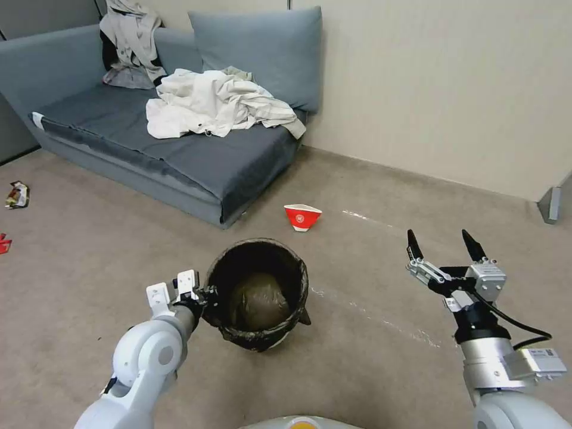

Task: Pick up the trash can from the floor.

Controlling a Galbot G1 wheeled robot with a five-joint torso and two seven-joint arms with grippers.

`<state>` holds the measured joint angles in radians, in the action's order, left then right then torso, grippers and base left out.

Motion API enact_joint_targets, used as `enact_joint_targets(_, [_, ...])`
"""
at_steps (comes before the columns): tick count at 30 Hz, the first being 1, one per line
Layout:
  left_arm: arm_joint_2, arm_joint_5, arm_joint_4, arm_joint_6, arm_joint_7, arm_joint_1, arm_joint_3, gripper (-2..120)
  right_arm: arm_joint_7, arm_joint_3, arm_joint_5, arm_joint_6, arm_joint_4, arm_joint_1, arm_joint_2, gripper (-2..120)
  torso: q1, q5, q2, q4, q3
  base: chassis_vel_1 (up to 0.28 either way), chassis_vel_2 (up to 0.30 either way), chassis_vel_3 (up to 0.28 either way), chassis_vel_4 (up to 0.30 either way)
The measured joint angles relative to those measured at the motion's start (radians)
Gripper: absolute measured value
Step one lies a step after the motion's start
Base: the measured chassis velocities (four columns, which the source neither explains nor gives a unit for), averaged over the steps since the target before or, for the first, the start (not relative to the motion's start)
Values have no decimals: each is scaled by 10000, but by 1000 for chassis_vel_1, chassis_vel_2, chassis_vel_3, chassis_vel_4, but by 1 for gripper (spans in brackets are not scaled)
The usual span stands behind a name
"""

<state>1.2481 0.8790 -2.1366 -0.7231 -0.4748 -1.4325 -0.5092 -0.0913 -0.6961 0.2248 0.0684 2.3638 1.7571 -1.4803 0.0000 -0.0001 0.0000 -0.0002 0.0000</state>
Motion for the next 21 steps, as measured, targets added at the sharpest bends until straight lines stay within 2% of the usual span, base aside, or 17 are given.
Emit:
enact_joint_targets(9, [-166, 835, -1004, -95, -306, -191, -453, 3, 0, -5, -3, 1, 33, -4, -2, 100, 0, 1, 0, 0, 0, 0, 0, 0, 0])
enact_joint_targets(21, [-241, 950, -1411, -104, -310, -326, -622, 3, 9, -23, -4, -12, -101, -82, 19, 100, 0, 1, 0, 1, 0, 0, 0, 0, 0])
